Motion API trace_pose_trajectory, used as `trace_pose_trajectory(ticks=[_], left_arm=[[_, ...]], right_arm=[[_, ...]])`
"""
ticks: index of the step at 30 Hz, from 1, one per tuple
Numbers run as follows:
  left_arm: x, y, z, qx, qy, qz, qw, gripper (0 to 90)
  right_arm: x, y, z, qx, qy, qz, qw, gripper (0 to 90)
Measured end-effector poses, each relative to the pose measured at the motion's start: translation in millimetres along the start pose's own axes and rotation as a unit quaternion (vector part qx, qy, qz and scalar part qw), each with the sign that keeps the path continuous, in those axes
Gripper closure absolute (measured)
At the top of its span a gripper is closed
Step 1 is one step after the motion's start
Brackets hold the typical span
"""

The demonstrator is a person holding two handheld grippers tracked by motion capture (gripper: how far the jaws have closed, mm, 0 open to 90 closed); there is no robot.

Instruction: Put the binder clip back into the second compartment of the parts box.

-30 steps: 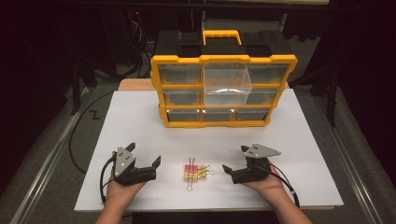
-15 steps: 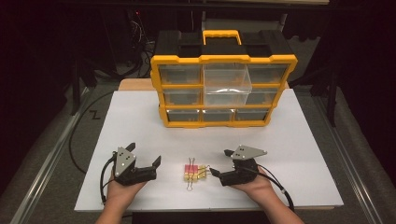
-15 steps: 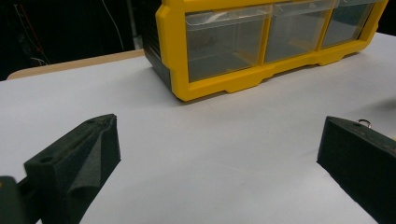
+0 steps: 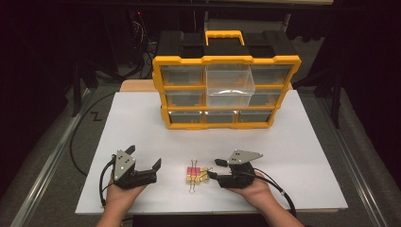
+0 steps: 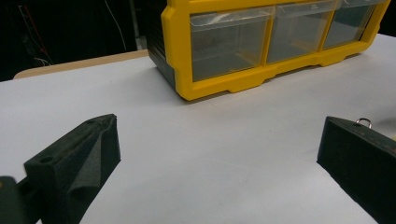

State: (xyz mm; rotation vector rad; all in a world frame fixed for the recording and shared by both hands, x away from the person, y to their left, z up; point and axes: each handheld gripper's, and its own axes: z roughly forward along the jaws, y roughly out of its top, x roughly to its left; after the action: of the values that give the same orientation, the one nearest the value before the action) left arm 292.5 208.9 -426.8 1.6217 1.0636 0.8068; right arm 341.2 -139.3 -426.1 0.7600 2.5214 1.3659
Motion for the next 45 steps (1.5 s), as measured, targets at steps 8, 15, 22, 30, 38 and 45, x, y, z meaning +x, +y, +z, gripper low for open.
trace_pose_trajectory(ticks=[8,15,22,30,38,45], left_arm=[[1.2,-1.5,-5.0,-0.001,0.003,-0.001,1.0,0.4],[2.0,-2.2,-7.1,-0.001,0.005,-0.003,1.0,0.4],[2.3,-2.6,-7.7,-0.001,0.005,-0.003,1.0,0.4],[2.4,-2.7,-8.1,-0.002,0.003,-0.003,1.0,0.4],[1.4,-1.9,-6.2,-0.002,-0.001,-0.002,1.0,0.4],[-0.2,-0.3,-1.4,-0.003,-0.007,-0.001,1.0,0.4]], right_arm=[[-0.9,-0.6,3.9,0.007,0.015,0.01,0.9998,59.4],[-4.8,-0.5,5.5,0.011,0.034,0.024,0.9991,69.5],[-9.4,-0.6,7.9,0.018,0.055,0.039,0.9975,76.9],[-11.5,-0.4,7.5,0.025,0.069,0.051,0.9959,78.5],[-10.0,-2.3,3.1,0.031,0.081,0.051,0.9949,80.6],[-12.5,-6.4,-1.6,0.032,0.106,0.069,0.9915,86.0]])
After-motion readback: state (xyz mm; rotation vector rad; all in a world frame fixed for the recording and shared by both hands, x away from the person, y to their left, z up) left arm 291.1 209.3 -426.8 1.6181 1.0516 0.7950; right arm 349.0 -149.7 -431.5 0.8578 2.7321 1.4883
